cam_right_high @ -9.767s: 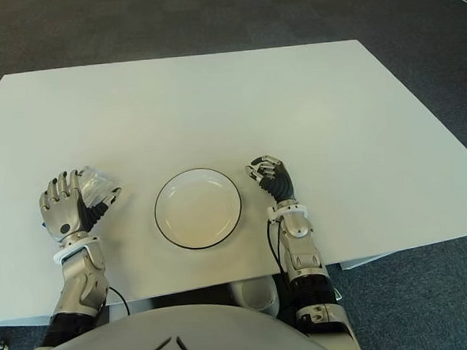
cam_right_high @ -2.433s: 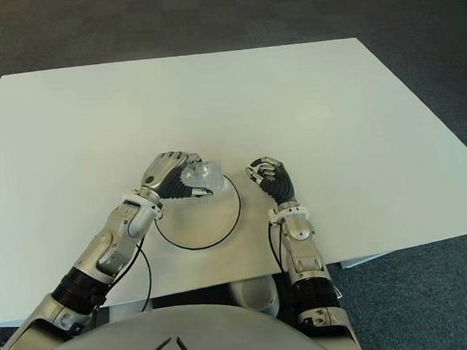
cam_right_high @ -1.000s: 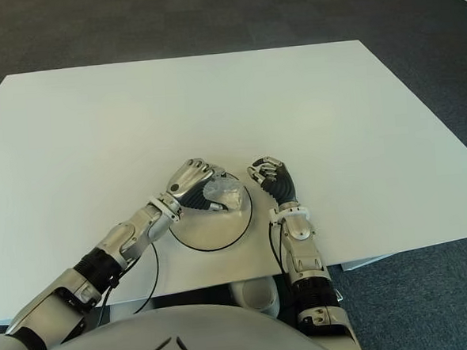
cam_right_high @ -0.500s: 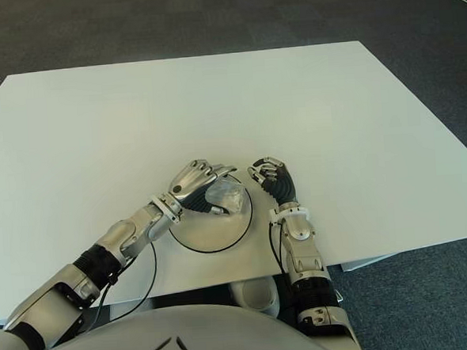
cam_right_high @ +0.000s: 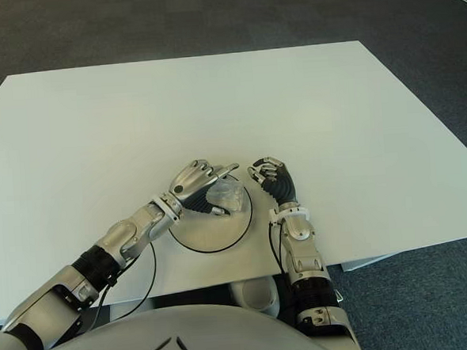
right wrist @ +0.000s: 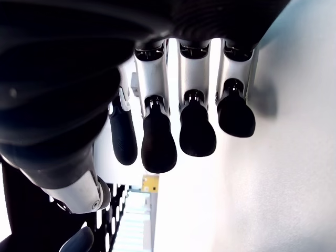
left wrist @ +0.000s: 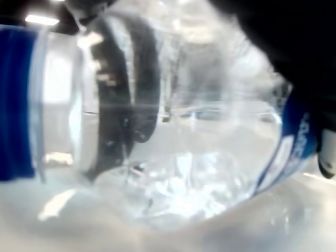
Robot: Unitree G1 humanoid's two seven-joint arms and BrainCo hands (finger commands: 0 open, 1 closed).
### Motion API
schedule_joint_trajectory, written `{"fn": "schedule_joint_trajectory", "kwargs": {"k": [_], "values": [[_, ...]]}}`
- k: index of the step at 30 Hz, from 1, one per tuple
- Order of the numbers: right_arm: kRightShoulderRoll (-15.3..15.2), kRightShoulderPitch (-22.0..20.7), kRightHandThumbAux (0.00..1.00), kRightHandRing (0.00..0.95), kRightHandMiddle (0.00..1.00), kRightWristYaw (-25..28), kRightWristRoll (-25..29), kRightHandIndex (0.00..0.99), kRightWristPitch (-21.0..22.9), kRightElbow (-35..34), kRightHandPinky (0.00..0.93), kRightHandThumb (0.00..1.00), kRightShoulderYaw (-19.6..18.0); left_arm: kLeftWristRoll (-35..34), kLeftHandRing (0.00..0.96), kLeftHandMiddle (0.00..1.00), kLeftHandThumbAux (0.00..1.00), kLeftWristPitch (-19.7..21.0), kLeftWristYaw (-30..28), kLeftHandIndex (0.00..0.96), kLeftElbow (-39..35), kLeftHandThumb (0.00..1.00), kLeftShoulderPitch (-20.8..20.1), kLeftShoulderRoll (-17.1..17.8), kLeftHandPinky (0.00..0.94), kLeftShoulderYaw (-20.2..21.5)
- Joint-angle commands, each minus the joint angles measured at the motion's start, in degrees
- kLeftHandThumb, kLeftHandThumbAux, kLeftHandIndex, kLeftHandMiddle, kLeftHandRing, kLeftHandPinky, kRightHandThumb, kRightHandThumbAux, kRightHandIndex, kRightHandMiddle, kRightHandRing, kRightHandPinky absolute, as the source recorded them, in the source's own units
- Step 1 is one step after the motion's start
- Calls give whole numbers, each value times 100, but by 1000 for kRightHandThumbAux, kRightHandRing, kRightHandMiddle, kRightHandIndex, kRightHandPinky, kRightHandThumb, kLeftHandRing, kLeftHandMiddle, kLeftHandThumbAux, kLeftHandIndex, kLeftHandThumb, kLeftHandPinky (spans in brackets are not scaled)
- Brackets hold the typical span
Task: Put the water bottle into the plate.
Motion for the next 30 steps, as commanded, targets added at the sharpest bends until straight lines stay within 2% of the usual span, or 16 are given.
{"fn": "schedule_joint_trajectory", "kwargs": {"k": [1, 22, 30], "values": [[30, 133, 731, 755, 762, -17, -2, 437, 216, 115, 748, 700, 25, 125, 0, 0, 417, 251, -461, 0, 121, 150, 287, 145, 0, -139], [16, 170, 731, 759, 763, -45, -46, 436, 242, 66, 763, 700, 58, 114, 0, 0, 342, 666, -639, 0, -156, 148, 432, 135, 0, -115], [22, 187, 731, 757, 763, -41, -32, 436, 269, 44, 756, 700, 55, -68, 0, 0, 323, 665, -271, 0, -434, 145, 684, 140, 0, 142]]}}
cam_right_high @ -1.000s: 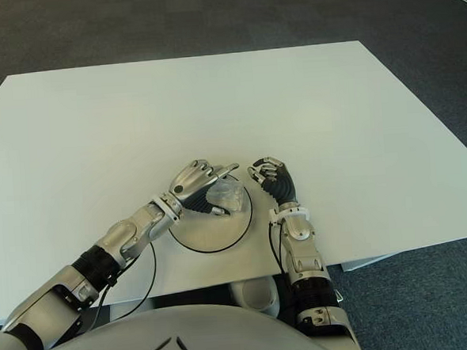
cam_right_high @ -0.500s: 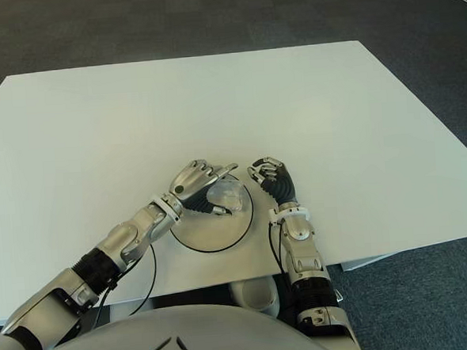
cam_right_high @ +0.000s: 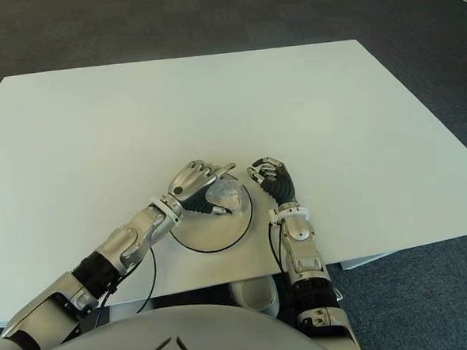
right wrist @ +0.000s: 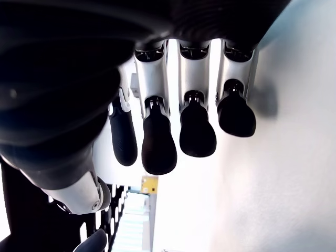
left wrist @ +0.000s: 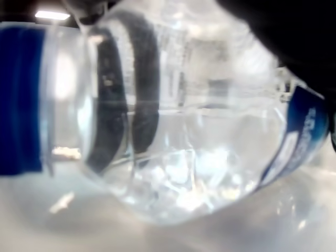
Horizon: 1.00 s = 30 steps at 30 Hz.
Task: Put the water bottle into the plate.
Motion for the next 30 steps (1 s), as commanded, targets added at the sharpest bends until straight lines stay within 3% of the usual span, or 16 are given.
{"fn": "schedule_joint_trajectory", "kwargs": {"k": [1, 14, 30], "values": [[21, 157, 731, 756, 762, -2, -8, 436, 232, 120, 753, 700, 30, -110, 0, 0, 317, 21, 52, 0, 10, 149, 412, 144, 0, 92], [-19, 134, 731, 747, 755, 28, -20, 435, 226, 187, 740, 700, 34, -491, 0, 0, 285, -250, 300, 0, -358, 195, 653, 179, 0, 587], [-60, 96, 732, 757, 767, 137, 17, 436, 232, 241, 749, 698, 11, -803, 0, 0, 285, -153, 309, 0, -1275, 177, 1163, 251, 0, 1321]]}}
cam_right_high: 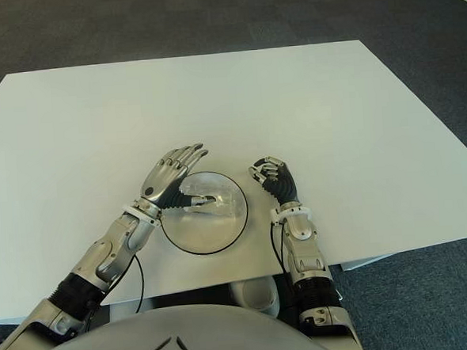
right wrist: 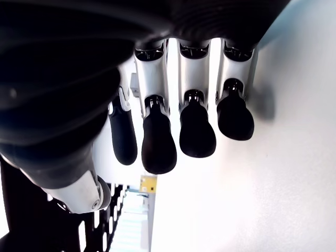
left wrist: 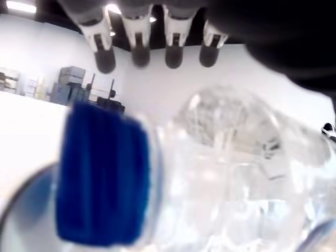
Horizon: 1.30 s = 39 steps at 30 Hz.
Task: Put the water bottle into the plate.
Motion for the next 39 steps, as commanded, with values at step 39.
{"fn": "schedule_joint_trajectory", "kwargs": {"k": [39], "values": [[22, 109, 733, 764, 773, -53, -42, 437, 261, 118, 758, 698, 56, -2247, 0, 0, 396, -1641, 1448, 0, 478, 66, 1003, -767, 0, 1752]]}}
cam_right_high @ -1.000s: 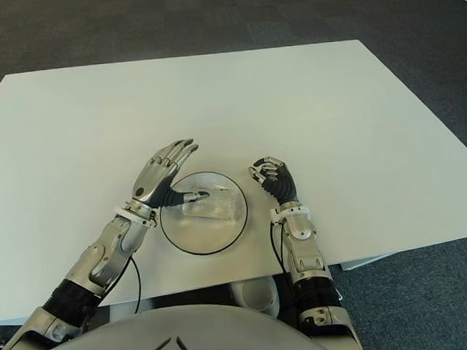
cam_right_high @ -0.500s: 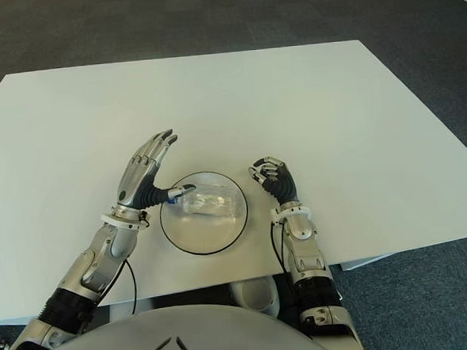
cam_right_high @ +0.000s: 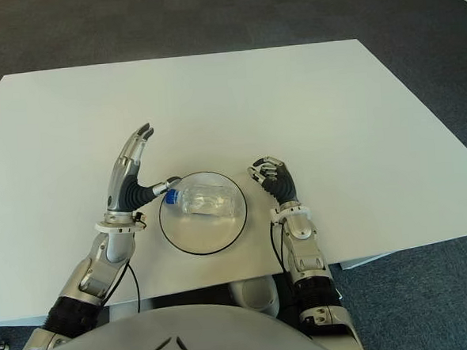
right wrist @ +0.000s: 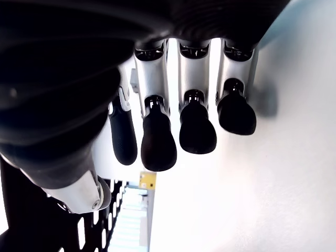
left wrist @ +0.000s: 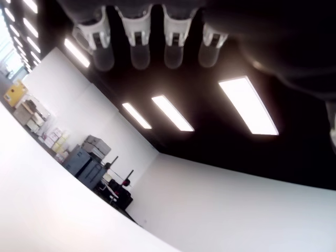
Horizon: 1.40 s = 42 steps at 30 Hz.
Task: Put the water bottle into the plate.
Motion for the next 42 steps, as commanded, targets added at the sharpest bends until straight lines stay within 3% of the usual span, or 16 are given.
{"fn": "schedule_joint_trajectory", "kwargs": {"k": [1, 4, 10, 14, 19, 22, 25, 28, 35, 42], "values": [[36, 127, 733, 763, 772, -14, -22, 437, 242, 120, 757, 698, 48, -1009, 0, 0, 446, -211, -203, 0, 575, 42, 61, -266, 35, 406], [42, 125, 733, 762, 770, -2, -3, 437, 239, 119, 757, 698, 52, -2124, 0, 0, 480, -270, -597, 0, 700, 69, 97, -630, 51, 703], [70, 141, 732, 759, 766, -51, -4, 437, 253, 70, 754, 699, 45, -3292, 0, 0, 605, -338, -1033, 0, 675, 112, 193, -1083, 128, 1036], [72, 143, 732, 760, 765, -63, -2, 437, 278, 51, 756, 700, 43, -3812, 118, 78, 661, -272, -1416, 43, 603, 151, 293, -1254, 248, 1195], [74, 144, 732, 752, 759, -54, 13, 437, 314, 29, 749, 700, 38, -4317, 358, 327, 738, -65, -1827, 255, 556, 233, 377, -1386, 437, 1428], [71, 138, 731, 748, 756, -69, -3, 436, 326, 40, 741, 700, 36, -4624, 466, 464, 722, -6, -2100, 371, 631, 544, 340, -1425, 511, 1596], [63, 132, 731, 748, 755, -81, -20, 436, 322, 56, 738, 700, 38, -4833, 554, 556, 715, 114, -2292, 413, 686, 651, 277, -1457, 584, 1741], [54, 126, 731, 748, 755, -48, -2, 436, 315, 68, 739, 700, 38, -4928, 622, 622, 712, 239, -2414, 428, 747, 688, 221, -1472, 643, 1865], [47, 120, 731, 753, 758, -35, 2, 436, 322, 70, 752, 700, 40, -4893, 688, 692, 713, 383, -2617, 437, 791, 706, 257, -1461, 702, 2028], [39, 119, 731, 758, 763, -23, -2, 436, 333, 63, 759, 699, 46, -4807, 711, 720, 715, 830, -2721, 437, 650, 706, 364, -1361, 721, 2098]]}}
